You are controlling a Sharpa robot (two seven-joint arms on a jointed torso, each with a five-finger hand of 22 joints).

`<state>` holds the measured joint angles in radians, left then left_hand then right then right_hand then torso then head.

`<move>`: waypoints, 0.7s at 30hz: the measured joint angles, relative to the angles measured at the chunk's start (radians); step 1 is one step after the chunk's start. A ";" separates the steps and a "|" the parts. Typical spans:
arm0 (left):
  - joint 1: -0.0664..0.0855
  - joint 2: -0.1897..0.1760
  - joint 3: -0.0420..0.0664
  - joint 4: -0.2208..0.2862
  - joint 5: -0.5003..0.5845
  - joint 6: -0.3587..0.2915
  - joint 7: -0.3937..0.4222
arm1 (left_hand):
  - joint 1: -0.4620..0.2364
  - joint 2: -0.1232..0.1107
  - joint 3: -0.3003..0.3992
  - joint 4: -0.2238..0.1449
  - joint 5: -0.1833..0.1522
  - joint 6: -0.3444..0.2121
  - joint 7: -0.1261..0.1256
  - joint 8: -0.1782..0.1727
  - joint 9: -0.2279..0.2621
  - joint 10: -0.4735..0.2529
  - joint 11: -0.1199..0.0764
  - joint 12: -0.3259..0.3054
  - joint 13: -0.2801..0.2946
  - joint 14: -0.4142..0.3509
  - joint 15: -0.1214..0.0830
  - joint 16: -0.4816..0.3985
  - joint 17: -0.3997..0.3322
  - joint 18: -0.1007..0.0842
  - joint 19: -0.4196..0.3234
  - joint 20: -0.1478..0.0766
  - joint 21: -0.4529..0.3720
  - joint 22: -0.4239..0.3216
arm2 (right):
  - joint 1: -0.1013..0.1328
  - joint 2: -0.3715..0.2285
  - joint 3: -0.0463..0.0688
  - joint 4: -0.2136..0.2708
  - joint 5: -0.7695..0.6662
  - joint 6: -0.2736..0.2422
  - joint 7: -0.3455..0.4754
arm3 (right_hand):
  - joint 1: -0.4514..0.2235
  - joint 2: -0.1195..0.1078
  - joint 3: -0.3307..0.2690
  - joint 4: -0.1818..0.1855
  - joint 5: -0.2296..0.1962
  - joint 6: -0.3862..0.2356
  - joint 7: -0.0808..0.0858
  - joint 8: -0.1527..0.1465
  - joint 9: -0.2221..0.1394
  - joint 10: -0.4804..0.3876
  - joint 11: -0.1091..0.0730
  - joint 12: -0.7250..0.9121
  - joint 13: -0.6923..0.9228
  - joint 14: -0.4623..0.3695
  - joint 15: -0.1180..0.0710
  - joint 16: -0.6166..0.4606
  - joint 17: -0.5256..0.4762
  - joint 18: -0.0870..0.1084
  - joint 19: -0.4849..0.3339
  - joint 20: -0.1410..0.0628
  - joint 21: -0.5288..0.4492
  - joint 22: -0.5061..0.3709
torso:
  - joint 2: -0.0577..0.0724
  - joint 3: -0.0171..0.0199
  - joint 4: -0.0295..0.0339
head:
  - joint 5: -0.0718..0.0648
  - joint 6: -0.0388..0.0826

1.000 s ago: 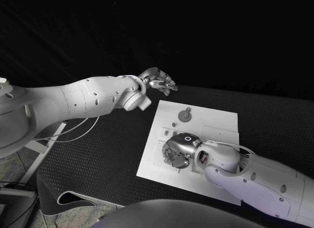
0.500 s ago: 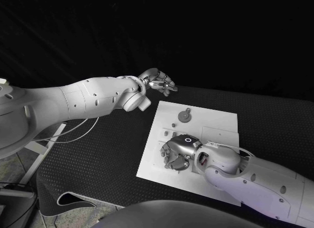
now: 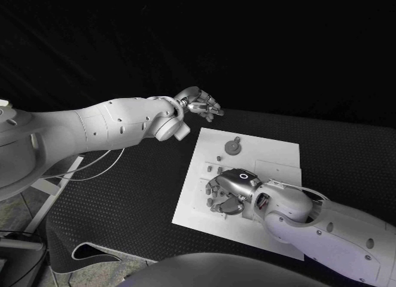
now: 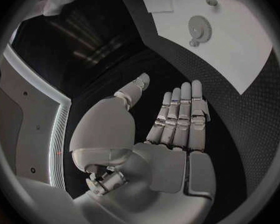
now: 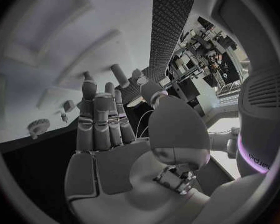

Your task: Assemble the parts on the task board

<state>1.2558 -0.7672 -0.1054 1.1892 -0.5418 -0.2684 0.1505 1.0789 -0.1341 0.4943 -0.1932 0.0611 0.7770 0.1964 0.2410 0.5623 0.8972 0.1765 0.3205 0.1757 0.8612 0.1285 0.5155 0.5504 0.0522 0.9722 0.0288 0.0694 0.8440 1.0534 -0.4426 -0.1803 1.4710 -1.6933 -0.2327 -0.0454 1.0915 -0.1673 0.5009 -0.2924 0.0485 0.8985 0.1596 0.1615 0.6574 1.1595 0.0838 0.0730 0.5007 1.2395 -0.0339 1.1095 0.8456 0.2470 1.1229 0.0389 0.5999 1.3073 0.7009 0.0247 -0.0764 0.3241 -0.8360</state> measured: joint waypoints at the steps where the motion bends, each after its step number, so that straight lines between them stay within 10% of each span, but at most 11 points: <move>1: 0.000 0.000 0.000 -0.001 0.000 0.000 0.000 | 0.000 0.000 0.000 0.000 0.000 0.000 0.000 0.000 0.000 0.000 0.000 0.000 0.000 0.000 0.000 -0.001 0.000 0.000 0.000 0.000 0.000 0.000 | 0.004 -0.006 0.002 0.006 0.001 -0.006 0.000 | 0.000 0.000 0.000 0.000 0.000 0.000 0.000 0.000 0.000 0.000 0.000 0.000 0.000 0.000 0.000 0.000 0.000 0.000 0.000 0.000 0.000 0.000 | 0.000 0.0000 -0.0001 | 0.000 0.001; 8: 0.000 0.001 0.000 -0.011 0.000 0.000 0.000 | 0.000 0.000 0.000 0.000 0.000 0.000 0.000 0.000 0.000 0.000 0.000 0.000 -0.001 0.000 0.000 -0.004 0.000 -0.001 0.000 0.000 0.000 0.000 | 0.038 -0.063 0.029 0.055 0.029 -0.061 0.005 | 0.012 0.002 -0.006 0.000 0.000 -0.002 -0.001 0.000 0.000 0.006 -0.006 0.005 0.005 0.000 0.000 0.002 0.000 0.000 0.000 0.000 0.000 0.000 | -0.001 0.0011 -0.0013 | -0.008 0.015; 13: 0.000 0.001 0.000 -0.020 0.001 0.000 0.001 | 0.000 0.000 -0.003 0.003 0.000 0.000 0.000 0.000 0.000 0.000 0.000 0.000 -0.001 0.000 0.000 -0.004 0.000 -0.001 0.000 0.000 0.000 0.000 | 0.117 -0.129 0.042 0.068 0.115 -0.080 0.015 | -0.008 0.013 -0.026 0.002 0.000 -0.003 0.000 0.021 0.006 0.139 -0.041 0.106 0.087 -0.014 -0.026 -0.006 -0.012 0.017 -0.018 0.007 -0.005 0.000 | -0.003 0.0018 -0.0029 | -0.019 0.031; 21: -0.002 0.001 -0.001 -0.023 0.002 0.000 0.002 | 0.000 0.000 -0.003 0.003 0.000 0.000 0.000 0.000 0.000 0.000 0.000 0.000 -0.001 0.000 0.000 -0.004 0.001 0.009 0.000 0.000 0.000 0.000 | 0.192 -0.280 0.044 0.046 0.307 -0.029 0.024 | -0.060 0.052 -0.076 0.004 0.000 0.036 -0.046 0.064 0.061 0.055 -0.081 0.665 0.663 -0.002 -0.069 0.159 0.084 0.023 0.005 -0.004 0.013 0.001 | -0.010 0.0024 -0.0105 | -0.053 0.067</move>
<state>1.2537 -0.7658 -0.1065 1.1663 -0.5401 -0.2689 0.1529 1.0790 -0.1341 0.4916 -0.1904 0.0611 0.7770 0.1964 0.2409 0.5624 0.8972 0.1765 0.3204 0.1749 0.8612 0.1285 0.5117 0.5512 0.0609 0.9722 0.0288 0.0693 0.8441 1.2453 -0.7222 -0.1365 1.5167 -1.3859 -0.2616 -0.0214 1.0316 -0.1155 0.4246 -0.2887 0.0484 0.9344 0.1131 0.2256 0.7182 1.2149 0.0027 0.7381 1.1637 1.2373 -0.1029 1.2685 0.9301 0.2703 1.1283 0.0349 0.6128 1.3081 0.6913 0.0271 -0.0870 0.2714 -0.7685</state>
